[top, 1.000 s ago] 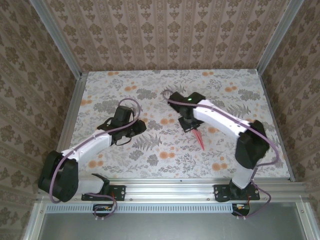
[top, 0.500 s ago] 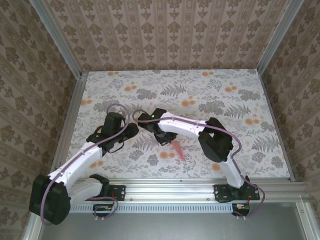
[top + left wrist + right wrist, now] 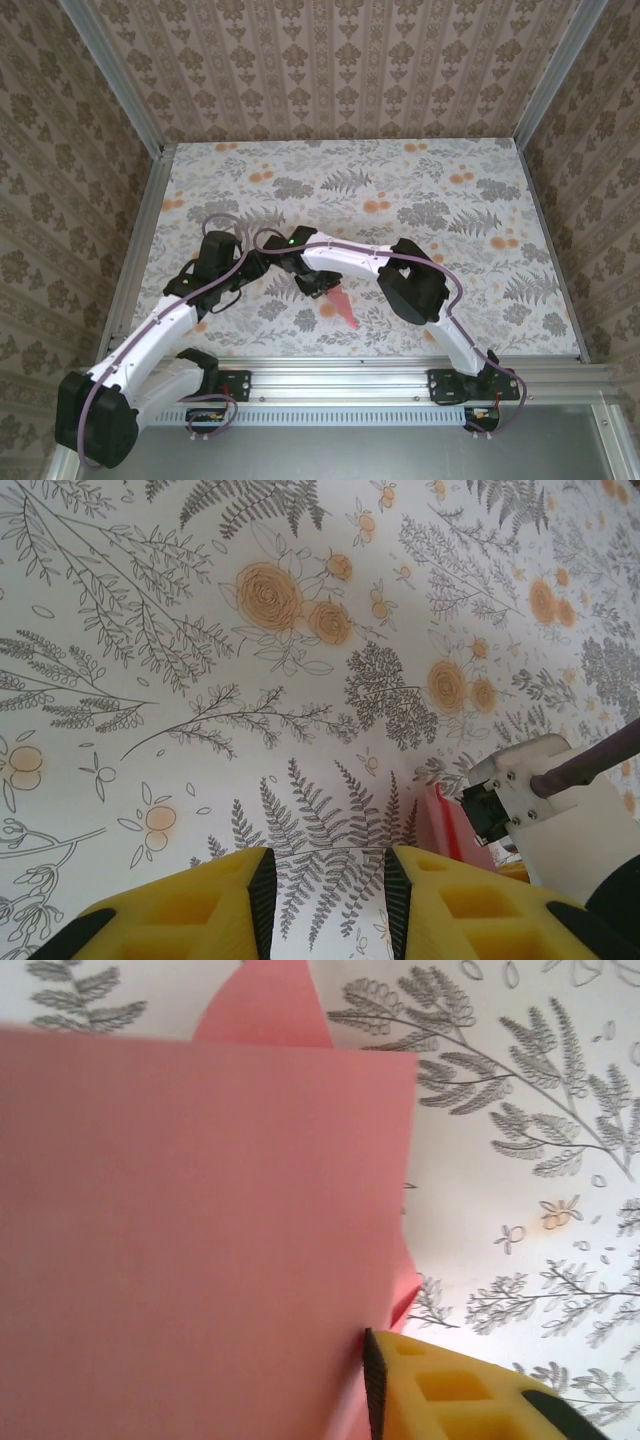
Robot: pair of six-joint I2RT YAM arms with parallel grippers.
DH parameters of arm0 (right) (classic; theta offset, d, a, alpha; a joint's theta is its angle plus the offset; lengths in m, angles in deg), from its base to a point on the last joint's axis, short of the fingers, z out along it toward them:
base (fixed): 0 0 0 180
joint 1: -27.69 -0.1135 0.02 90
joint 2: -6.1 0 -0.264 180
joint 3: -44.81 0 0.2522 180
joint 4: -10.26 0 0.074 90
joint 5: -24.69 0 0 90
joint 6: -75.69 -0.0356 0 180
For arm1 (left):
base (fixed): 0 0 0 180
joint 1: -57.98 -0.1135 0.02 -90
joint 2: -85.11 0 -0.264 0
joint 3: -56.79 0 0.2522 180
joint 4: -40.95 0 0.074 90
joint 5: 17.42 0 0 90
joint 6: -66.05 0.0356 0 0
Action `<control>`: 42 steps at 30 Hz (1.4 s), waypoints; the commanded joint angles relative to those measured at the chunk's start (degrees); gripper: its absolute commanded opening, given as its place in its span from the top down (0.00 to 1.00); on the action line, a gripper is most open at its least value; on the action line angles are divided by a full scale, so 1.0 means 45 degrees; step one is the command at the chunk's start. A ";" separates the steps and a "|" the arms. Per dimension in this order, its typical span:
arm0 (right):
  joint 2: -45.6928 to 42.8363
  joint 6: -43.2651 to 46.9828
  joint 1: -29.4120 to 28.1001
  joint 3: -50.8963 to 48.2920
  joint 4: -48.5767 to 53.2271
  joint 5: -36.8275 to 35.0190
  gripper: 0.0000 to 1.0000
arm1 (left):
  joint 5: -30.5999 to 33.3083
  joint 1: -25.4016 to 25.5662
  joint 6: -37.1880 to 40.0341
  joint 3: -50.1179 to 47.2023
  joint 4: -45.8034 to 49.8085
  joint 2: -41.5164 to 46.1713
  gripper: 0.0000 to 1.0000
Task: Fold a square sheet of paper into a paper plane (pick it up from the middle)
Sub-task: Turn over the paper at the bottom-center of the table.
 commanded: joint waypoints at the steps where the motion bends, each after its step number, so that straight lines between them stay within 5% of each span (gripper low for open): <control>1: -0.0004 0.0042 -0.0019 0.0340 -0.0520 0.1109 0.60 | 0.0057 -0.0062 -0.0089 -0.0076 0.0388 0.0245 0.63; 10: -0.2962 0.0277 0.0135 -0.2058 -0.3131 0.2982 0.32 | -0.0308 -0.0095 -0.0146 -0.0383 0.0690 0.0676 0.58; 18: -0.5784 -0.0073 0.0628 -0.5376 -0.5841 0.4489 0.28 | -0.1128 -0.0080 0.0126 -0.0304 0.0658 0.0298 0.54; 24: -0.7259 -0.0809 0.1663 -0.8673 -0.9415 0.7666 0.67 | -0.1862 0.0153 0.0320 -0.0060 0.0373 -0.0483 0.54; 28: -0.7138 -0.0873 0.1975 -0.9680 -1.0552 0.9116 0.82 | -0.2061 0.0780 0.0379 0.0189 0.0107 -0.1279 0.53; 42: -0.5936 -0.0369 0.3436 -1.0900 -1.1851 1.0693 0.88 | -0.1041 0.3022 0.0055 0.1796 0.0093 -0.4179 0.54</control>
